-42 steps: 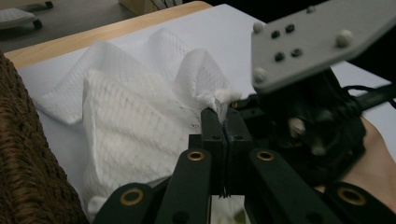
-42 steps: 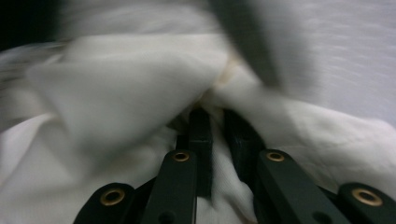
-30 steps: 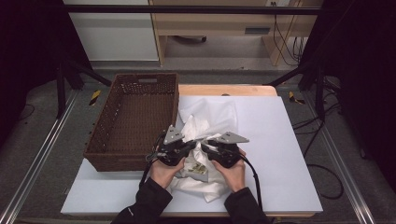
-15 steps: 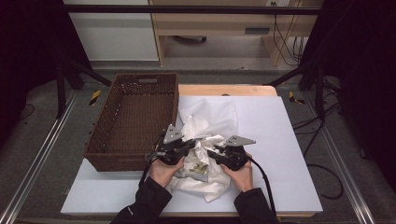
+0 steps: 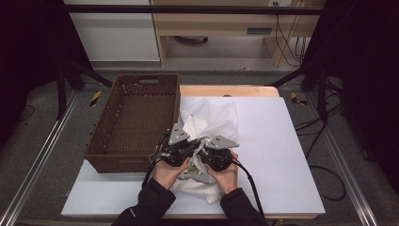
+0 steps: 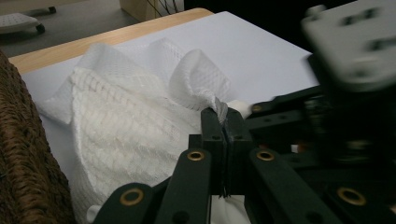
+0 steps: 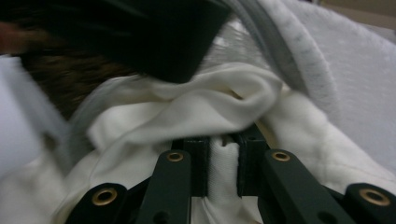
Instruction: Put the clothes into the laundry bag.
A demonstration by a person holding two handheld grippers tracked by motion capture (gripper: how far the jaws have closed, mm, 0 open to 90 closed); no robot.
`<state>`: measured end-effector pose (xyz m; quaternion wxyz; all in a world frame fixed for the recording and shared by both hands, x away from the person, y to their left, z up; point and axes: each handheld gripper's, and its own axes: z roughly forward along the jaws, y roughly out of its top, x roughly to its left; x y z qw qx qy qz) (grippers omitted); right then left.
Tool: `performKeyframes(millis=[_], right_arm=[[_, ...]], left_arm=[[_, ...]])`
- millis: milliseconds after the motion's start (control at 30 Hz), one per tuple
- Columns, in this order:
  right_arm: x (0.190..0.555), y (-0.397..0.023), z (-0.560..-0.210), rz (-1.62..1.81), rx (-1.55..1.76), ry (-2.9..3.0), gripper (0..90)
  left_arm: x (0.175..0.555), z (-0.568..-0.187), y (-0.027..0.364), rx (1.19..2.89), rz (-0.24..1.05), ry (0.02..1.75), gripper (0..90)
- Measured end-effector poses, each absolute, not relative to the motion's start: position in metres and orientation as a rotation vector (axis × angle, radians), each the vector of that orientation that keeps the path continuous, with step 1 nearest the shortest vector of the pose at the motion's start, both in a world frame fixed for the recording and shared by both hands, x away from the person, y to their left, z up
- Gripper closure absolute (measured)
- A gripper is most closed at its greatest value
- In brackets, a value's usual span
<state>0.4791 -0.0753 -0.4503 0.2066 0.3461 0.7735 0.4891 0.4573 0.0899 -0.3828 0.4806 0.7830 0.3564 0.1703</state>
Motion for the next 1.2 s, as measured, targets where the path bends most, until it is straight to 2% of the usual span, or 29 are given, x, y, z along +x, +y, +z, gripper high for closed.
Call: performKeyframes(millis=[200,300,533,633,700,800,867,900,967,1033,1200], right_arm=[[0.502,-0.061,-0.472,1.291,1.127,2.068,78.6],[0.503,-0.064,-0.47,1.303,1.118,2.086,76.0],[0.477,-0.126,-0.448,1.466,1.03,2.063,56.9],[0.471,-0.152,-0.442,1.434,1.02,2.045,46.9],[0.478,-0.16,-0.449,1.384,1.048,2.065,40.1],[0.494,-0.153,-0.469,1.313,1.103,2.15,36.5],[0.504,-0.144,-0.486,1.279,1.119,2.202,44.4],[0.507,-0.139,-0.488,1.216,1.137,2.231,55.1],[0.505,-0.137,-0.487,1.239,1.096,2.254,82.4],[0.501,-0.136,-0.486,1.22,1.076,2.287,87.4],[0.482,-0.136,-0.465,1.436,0.949,2.29,88.3]], left_arm=[[0.46,-0.389,0.093,1.916,0.383,0.885,89.5],[0.461,-0.39,0.095,1.921,0.424,0.879,89.5],[0.463,-0.389,0.104,1.935,0.446,0.873,89.4],[0.463,-0.388,0.101,1.943,0.455,0.869,89.4],[0.464,-0.386,0.098,1.947,0.461,0.864,89.4],[0.465,-0.383,0.097,1.955,0.464,0.856,89.4],[0.465,-0.383,0.098,1.958,0.459,0.858,89.4],[0.465,-0.384,0.098,1.958,0.459,0.858,89.4],[0.466,-0.384,0.1,1.956,0.453,0.861,89.4],[0.467,-0.385,0.1,1.956,0.451,0.865,89.4],[0.469,-0.383,0.102,1.943,0.458,0.879,89.3]])
